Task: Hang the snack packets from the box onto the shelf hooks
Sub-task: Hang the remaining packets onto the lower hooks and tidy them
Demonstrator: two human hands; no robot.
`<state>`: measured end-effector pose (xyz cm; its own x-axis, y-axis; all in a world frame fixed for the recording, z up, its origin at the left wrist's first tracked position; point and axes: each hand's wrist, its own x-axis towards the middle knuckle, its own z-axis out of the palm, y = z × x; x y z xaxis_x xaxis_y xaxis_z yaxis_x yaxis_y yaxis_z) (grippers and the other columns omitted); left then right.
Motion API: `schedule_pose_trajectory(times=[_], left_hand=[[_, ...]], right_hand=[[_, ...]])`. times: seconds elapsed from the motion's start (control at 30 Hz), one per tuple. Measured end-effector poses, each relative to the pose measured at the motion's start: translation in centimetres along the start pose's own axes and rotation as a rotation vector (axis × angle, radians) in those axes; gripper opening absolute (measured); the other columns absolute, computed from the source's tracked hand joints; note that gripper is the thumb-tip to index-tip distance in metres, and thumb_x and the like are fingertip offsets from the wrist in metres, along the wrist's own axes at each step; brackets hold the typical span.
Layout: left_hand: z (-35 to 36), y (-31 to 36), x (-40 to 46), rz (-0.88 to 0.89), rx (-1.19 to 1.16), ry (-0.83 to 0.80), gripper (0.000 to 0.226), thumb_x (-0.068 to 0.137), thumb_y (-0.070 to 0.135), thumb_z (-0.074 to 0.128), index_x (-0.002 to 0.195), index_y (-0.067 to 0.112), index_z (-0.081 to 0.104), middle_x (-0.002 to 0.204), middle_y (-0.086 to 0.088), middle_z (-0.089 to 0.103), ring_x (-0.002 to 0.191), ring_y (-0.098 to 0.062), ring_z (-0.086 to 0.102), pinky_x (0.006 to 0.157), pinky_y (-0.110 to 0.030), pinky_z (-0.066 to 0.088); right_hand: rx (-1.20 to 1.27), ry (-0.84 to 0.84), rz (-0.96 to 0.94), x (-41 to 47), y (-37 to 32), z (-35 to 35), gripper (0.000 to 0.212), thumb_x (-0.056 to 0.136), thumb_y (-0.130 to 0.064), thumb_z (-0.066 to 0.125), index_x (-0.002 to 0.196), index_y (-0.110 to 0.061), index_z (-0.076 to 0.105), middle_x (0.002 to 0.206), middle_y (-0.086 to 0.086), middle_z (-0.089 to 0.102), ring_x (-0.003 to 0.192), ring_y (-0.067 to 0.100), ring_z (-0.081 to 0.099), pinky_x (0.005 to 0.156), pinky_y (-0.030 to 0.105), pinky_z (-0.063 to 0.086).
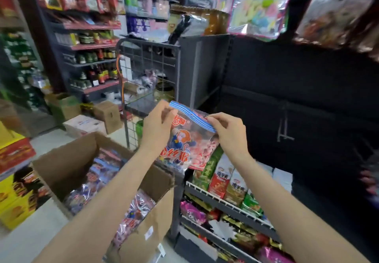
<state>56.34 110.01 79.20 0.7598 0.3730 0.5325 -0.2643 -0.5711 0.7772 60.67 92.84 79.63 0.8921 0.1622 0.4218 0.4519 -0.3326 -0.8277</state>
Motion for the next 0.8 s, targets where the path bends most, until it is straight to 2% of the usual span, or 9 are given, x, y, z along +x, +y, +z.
schedule_pose_trajectory(times=[0.1, 0.2, 0.3, 0.43, 0.63, 0.8], left_hand=[[4.5, 2.5, -0.7, 0.063, -0.03, -0.076, 0.018, 0.096, 0.022, 0.05, 0.083, 0.012, 0.045, 0.071, 0.003, 0.053, 0.063, -0.002, 0.046, 0.059, -0.013, 0.035], [8.8, 4.7, -2.0, 0.119, -0.06, -0.169, 0.017, 0.097, 0.02, 0.049, 0.081, 0.014, 0.045, 0.065, 0.007, 0.05, 0.059, 0.004, 0.046, 0.058, -0.014, 0.034], [13.1, 6.7, -3.6, 0.192, -0.075, -0.256, 0.018, 0.097, 0.02, 0.048, 0.08, 0.015, 0.044, 0.057, 0.008, 0.043, 0.055, -0.002, 0.043, 0.055, -0.014, 0.033], [19.0, 9.0, -6.0, 0.272, -0.067, -0.327, 0.017, 0.097, 0.023, 0.049, 0.082, 0.017, 0.045, 0.053, 0.005, 0.044, 0.045, -0.011, 0.041, 0.047, -0.022, 0.033], [25.7, 12.6, -9.6, 0.335, 0.08, -0.307, 0.016, 0.099, 0.029, 0.045, 0.092, 0.015, 0.048, 0.051, 0.005, 0.044, 0.043, -0.014, 0.044, 0.044, -0.032, 0.034], [28.6, 15.0, -10.7, 0.255, 0.196, -0.197, 0.016, 0.1, 0.028, 0.043, 0.092, 0.015, 0.046, 0.051, 0.002, 0.042, 0.046, -0.022, 0.045, 0.042, -0.028, 0.028]], right_hand=[[-0.019, 0.094, 0.107, -1.3, 2.2, -5.1, 0.016, 0.092, -0.022, 0.06, 0.081, -0.029, 0.071, 0.073, -0.008, 0.07, 0.064, 0.019, 0.068, 0.065, 0.048, 0.056], [-0.019, 0.184, 0.221, -2.9, 5.1, -9.6, 0.019, 0.09, -0.023, 0.062, 0.077, -0.033, 0.071, 0.074, -0.003, 0.072, 0.069, 0.024, 0.07, 0.067, 0.05, 0.056], [-0.021, 0.251, 0.319, -4.3, 8.1, -13.7, 0.017, 0.086, -0.026, 0.066, 0.073, -0.034, 0.072, 0.078, -0.006, 0.073, 0.075, 0.02, 0.071, 0.071, 0.05, 0.057], [-0.05, 0.362, 0.392, -6.0, 11.4, -19.3, 0.016, 0.085, -0.027, 0.066, 0.073, -0.035, 0.072, 0.079, -0.009, 0.073, 0.076, 0.016, 0.071, 0.075, 0.047, 0.057], [-0.056, 0.473, 0.456, -7.3, 15.2, -26.7, 0.014, 0.083, -0.029, 0.069, 0.069, -0.032, 0.071, 0.074, -0.008, 0.073, 0.071, 0.016, 0.071, 0.076, 0.049, 0.056], [-0.052, 0.496, 0.461, -7.6, 17.1, -30.9, 0.015, 0.087, -0.025, 0.066, 0.072, -0.026, 0.069, 0.076, -0.004, 0.073, 0.068, 0.016, 0.071, 0.075, 0.048, 0.057]])
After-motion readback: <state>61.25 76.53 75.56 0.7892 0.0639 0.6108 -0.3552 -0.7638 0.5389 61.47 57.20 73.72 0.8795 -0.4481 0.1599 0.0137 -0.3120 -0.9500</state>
